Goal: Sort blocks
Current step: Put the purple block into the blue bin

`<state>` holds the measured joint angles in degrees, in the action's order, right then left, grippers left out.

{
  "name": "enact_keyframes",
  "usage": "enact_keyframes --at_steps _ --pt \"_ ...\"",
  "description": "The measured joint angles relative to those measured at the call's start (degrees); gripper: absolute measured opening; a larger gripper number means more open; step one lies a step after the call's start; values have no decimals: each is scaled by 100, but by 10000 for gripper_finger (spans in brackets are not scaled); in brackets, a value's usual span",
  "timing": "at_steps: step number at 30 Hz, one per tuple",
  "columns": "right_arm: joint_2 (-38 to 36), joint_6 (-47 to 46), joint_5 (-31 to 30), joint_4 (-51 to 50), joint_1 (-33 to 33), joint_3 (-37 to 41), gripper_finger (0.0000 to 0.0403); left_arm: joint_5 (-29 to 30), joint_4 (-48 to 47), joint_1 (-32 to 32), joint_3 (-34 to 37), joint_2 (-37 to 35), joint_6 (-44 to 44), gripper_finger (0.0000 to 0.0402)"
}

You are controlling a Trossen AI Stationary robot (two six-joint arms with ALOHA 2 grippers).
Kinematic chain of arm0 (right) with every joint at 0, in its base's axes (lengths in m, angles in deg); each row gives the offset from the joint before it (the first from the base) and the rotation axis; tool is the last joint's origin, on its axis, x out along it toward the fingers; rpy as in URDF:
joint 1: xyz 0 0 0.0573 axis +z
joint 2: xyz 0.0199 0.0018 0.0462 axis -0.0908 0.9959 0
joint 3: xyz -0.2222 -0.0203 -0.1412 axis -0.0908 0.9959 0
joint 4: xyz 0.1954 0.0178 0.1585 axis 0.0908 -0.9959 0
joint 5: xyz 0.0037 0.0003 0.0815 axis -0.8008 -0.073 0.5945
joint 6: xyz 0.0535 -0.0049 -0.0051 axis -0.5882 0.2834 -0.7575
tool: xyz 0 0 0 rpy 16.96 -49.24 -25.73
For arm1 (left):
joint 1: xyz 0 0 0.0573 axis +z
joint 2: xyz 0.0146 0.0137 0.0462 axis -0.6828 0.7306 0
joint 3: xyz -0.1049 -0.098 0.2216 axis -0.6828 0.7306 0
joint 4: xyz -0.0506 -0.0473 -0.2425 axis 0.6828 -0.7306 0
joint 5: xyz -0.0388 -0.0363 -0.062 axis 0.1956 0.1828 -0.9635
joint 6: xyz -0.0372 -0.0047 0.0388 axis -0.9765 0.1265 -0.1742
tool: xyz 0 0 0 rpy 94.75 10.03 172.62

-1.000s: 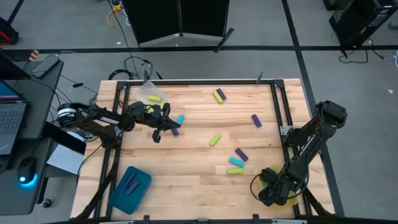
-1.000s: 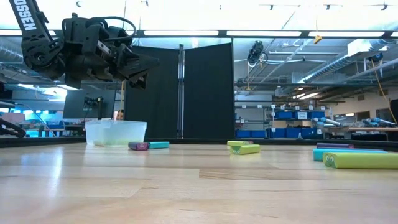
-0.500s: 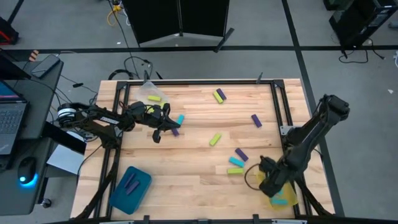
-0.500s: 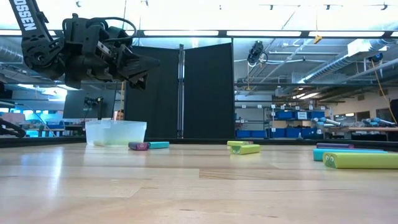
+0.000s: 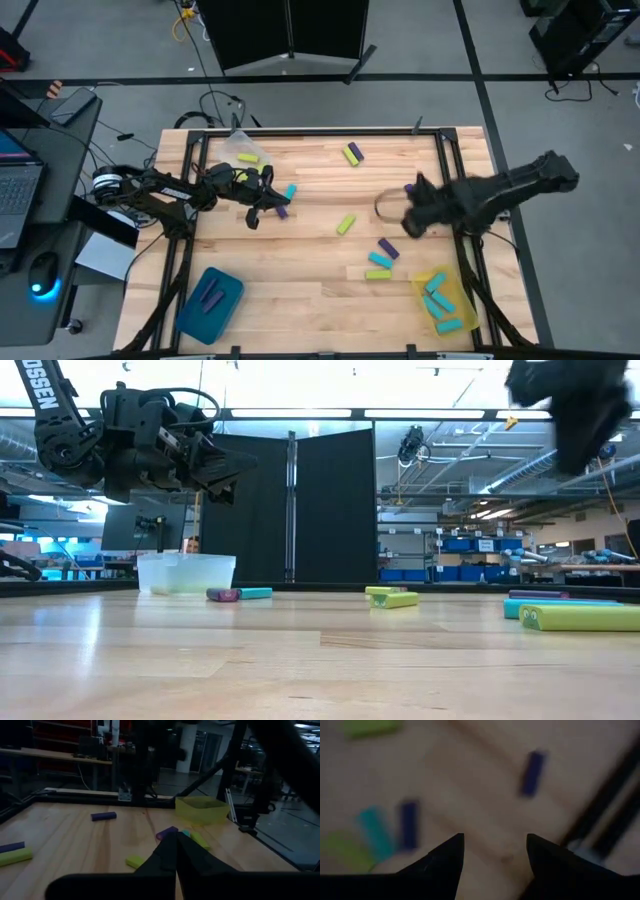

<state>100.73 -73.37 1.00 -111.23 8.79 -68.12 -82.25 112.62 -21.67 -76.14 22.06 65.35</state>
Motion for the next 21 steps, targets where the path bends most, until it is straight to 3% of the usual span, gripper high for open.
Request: enact_keyframes --at_steps 4,11,16,21 --pt "-20 1118 -8 641 -1384 411 225 -2 2 0 0 0 -18 12" --pt "103 2821 991 2453 -3431 1391 226 -4 2 0 0 0 -56 14" --pt "464 3485 1003 2862 -4260 1744 226 -9 0 0 0 2 -151 14" --pt "900 3915 988 3290 -4685 1878 232 -14 0 0 0 1 -162 14"
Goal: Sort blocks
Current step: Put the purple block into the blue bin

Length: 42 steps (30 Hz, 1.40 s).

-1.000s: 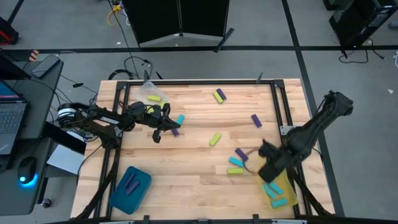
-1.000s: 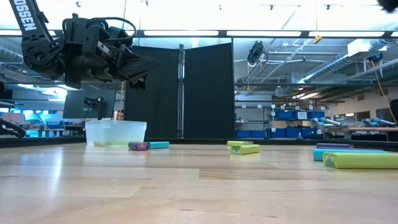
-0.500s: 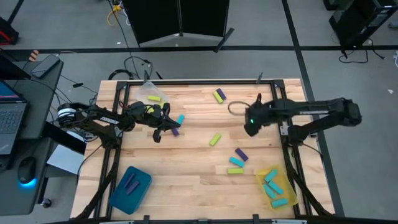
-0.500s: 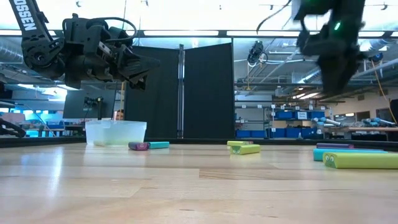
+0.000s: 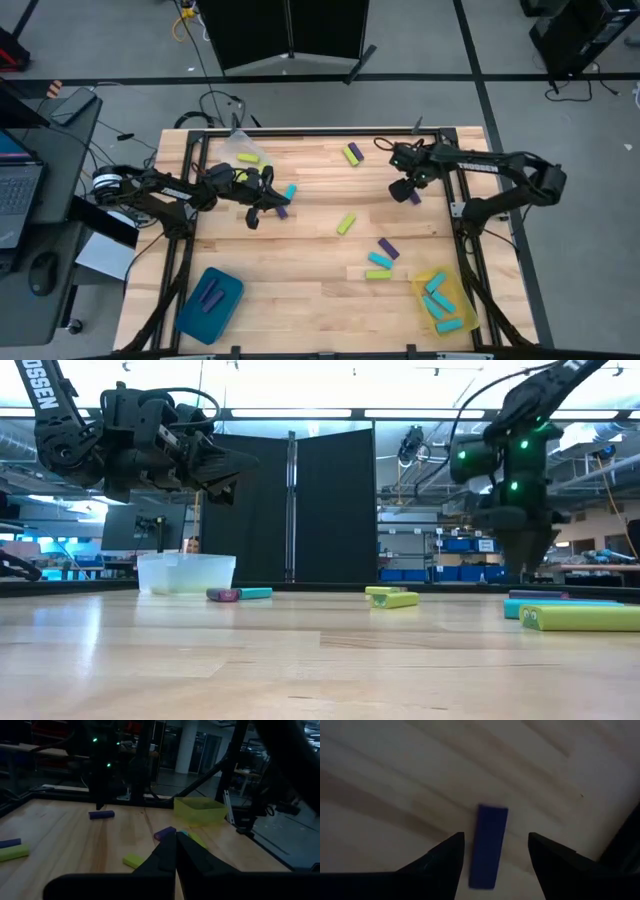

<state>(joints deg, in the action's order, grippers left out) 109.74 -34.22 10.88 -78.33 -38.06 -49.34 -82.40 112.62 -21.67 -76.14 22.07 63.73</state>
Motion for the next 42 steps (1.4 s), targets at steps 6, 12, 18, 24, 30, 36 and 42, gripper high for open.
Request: enact_keyframes --at_steps 6,12,18,24,30,36,42 --pt "549 432 281 380 -262 0 231 -8 -2 0 0 -1 -131 15" --pt "1030 495 372 521 -340 -16 213 -6 -2 0 0 -1 -123 15" --pt "1079 676 496 623 -371 -21 146 -5 -4 0 0 -1 -124 15" --pt "528 996 701 1011 -290 9 110 148 -2 -1 0 0 -270 15" --pt "-222 1165 728 2671 397 7 110 545 -2 -15 0 1 -629 15" --pt "-339 1343 703 5018 1448 0 110 1082 -45 -260 -30 0 -579 17" --pt "100 1638 578 7052 2278 -2 110 1278 -442 -580 -426 3 -411 55"
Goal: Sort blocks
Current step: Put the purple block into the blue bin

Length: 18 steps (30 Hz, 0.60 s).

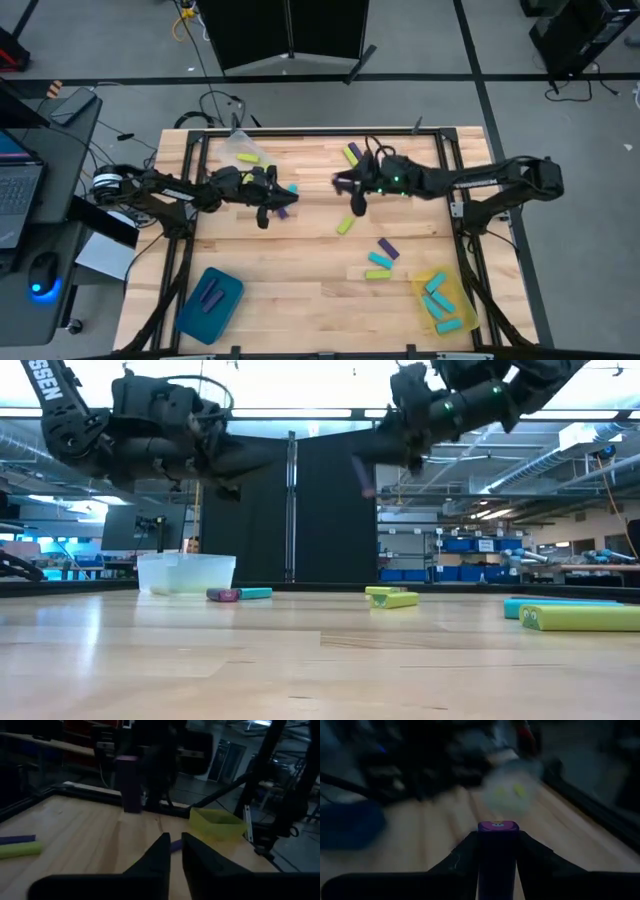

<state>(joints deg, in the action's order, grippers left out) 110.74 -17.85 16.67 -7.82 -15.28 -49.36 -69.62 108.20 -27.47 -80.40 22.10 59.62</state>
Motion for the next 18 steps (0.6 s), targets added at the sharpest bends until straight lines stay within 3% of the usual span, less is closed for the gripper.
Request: enact_keyframes --at_steps 6,11,18 --pt "339 283 -50 1097 450 0 110 345 -489 -209 -503 165 1 122" --pt "405 458 -80 1464 645 0 110 493 -361 -301 -860 611 111 171" --pt "402 574 -231 1460 753 0 110 398 -122 -431 -1531 1282 149 196"
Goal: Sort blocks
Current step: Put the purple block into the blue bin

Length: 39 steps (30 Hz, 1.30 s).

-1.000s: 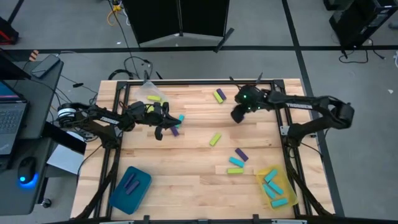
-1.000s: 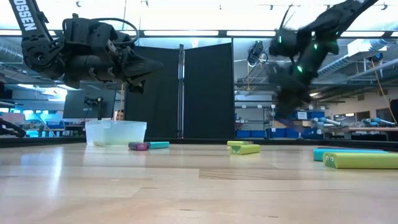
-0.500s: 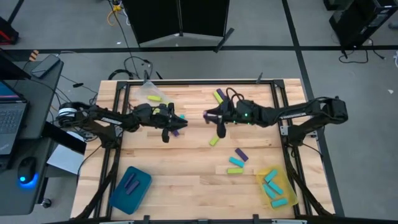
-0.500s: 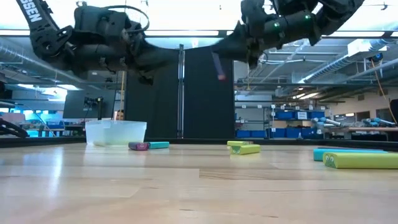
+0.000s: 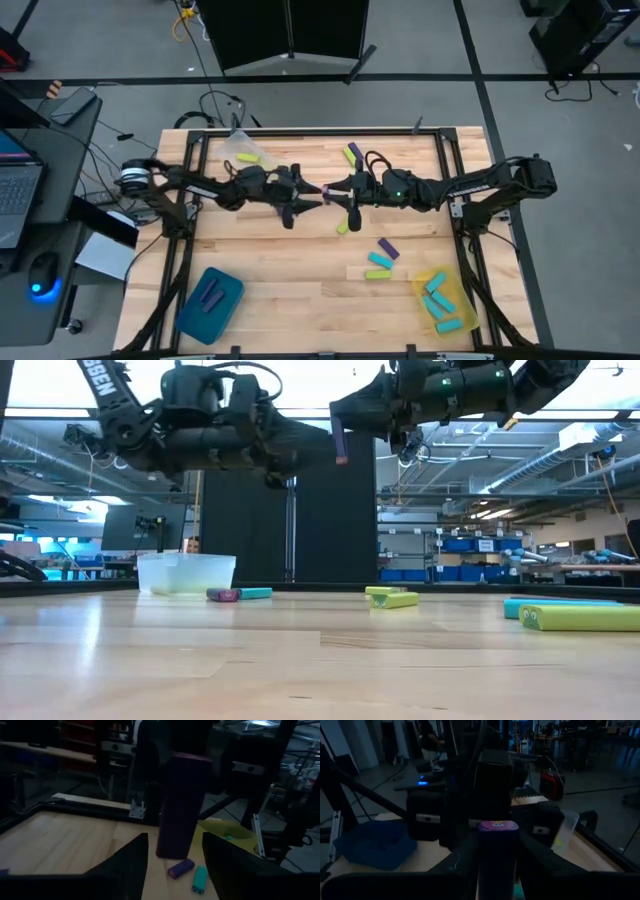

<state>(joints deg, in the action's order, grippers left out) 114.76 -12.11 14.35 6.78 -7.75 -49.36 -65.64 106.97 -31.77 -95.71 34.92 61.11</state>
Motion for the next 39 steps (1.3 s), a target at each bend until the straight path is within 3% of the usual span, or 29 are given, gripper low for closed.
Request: enact_keyframes --at_steps 10,15,20,28,30,35,39 --pt "0 175 3 -5 28 0 110 -567 7 -46 -714 652 -2 194" --pt "-2 162 -107 -57 34 0 110 -386 18 -42 -731 681 -27 170" --pt "-7 116 -321 -109 85 -7 110 -386 132 -2 -731 681 -64 121" --pt "-9 89 -375 -237 96 -13 110 -398 39 85 -731 649 -9 119" --pt "-38 97 -385 -271 90 -17 133 -429 -44 108 -731 594 2 119" --pt "-301 261 -658 -722 21 5 246 -769 -175 226 -731 387 -36 119" --pt "-645 401 -894 -820 6 7 280 -1239 -474 269 -737 170 17 119"
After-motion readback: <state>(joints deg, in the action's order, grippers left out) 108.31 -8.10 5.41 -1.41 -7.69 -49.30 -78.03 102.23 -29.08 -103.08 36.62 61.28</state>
